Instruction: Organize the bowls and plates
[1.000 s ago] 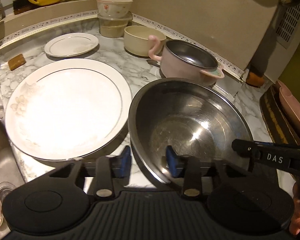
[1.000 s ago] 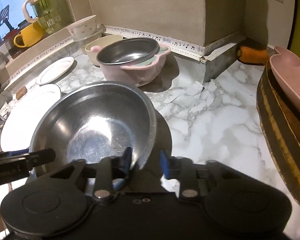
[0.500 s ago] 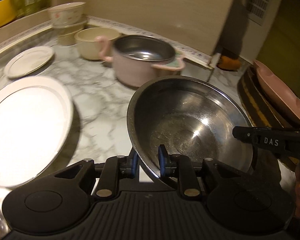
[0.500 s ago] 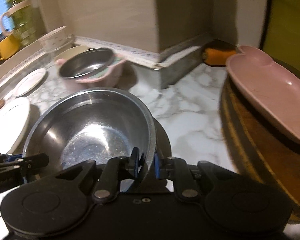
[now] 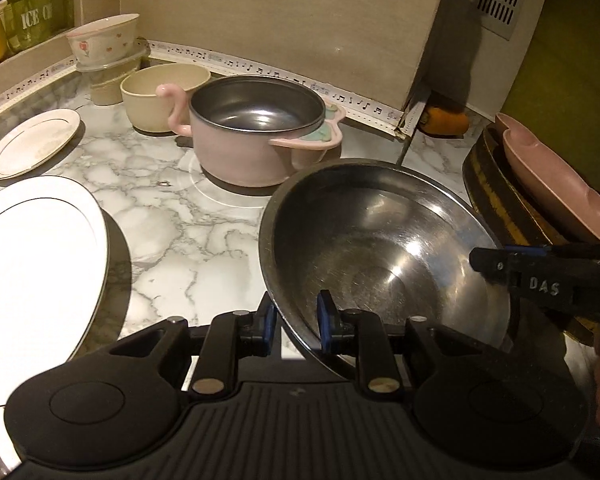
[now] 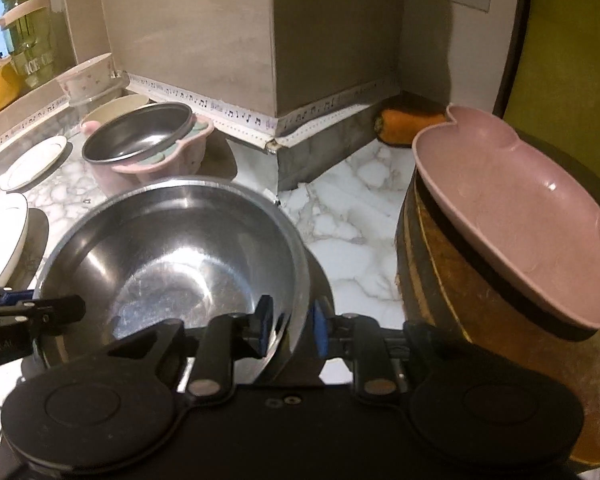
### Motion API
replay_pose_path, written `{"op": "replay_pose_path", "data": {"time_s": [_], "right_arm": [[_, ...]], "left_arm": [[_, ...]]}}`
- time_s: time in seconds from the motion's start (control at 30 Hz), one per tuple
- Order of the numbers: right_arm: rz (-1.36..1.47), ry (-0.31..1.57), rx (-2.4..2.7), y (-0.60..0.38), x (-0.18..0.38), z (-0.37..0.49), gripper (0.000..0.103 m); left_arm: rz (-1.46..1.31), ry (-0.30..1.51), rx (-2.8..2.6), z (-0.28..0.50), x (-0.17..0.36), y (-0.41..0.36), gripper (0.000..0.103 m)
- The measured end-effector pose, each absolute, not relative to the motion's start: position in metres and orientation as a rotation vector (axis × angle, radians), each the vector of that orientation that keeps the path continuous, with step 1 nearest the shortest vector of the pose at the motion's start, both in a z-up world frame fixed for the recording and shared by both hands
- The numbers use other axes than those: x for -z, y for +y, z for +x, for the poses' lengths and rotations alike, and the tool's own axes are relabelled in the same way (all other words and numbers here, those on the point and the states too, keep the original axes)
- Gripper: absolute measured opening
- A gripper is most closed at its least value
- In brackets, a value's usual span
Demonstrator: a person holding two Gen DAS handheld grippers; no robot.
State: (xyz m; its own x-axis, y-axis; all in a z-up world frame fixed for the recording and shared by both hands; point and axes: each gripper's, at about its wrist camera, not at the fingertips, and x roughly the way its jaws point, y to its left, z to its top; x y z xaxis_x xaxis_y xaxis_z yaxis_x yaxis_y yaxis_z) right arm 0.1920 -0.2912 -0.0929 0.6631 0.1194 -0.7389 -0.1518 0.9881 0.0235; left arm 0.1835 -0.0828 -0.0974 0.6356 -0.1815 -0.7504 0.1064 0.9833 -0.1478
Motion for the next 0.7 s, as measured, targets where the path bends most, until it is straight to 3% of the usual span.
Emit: {"op": "replay_pose_path", "data": {"time_s": [0.07,0.13,0.17,0.2,0.27,0.7], "right_arm": [[-0.042,0.818,-0.147,-0.292,0.087,0.190,0.041],[-0.052,0.792,-0.161,-0.292,0.080,0.188,0.045],[-0.056,0.786,-0.168,-0.291,0.076,0.187,0.046],[-0.058,0.777,-0.184,-0.289,0.072,0.186,0.046],[-0.066,0.756,-0.228,-0.284,0.062,0.185,0.047],[-0.146,0.718,-0.627,-0.188,0.027,0.210,0.058]], "left_arm": [[-0.105,0.867,0.155,0.182,0.096,-0.079,0.022],[-0.120,0.859,0.142,0.179,0.092,-0.074,0.029],[-0.124,0.857,0.133,0.177,0.090,-0.071,0.038],[-0.130,0.853,0.129,0.176,0.088,-0.069,0.056],[-0.144,0.826,0.114,0.169,0.081,-0.062,0.070],[-0.203,0.724,-0.153,0.139,0.037,0.025,0.070]]}}
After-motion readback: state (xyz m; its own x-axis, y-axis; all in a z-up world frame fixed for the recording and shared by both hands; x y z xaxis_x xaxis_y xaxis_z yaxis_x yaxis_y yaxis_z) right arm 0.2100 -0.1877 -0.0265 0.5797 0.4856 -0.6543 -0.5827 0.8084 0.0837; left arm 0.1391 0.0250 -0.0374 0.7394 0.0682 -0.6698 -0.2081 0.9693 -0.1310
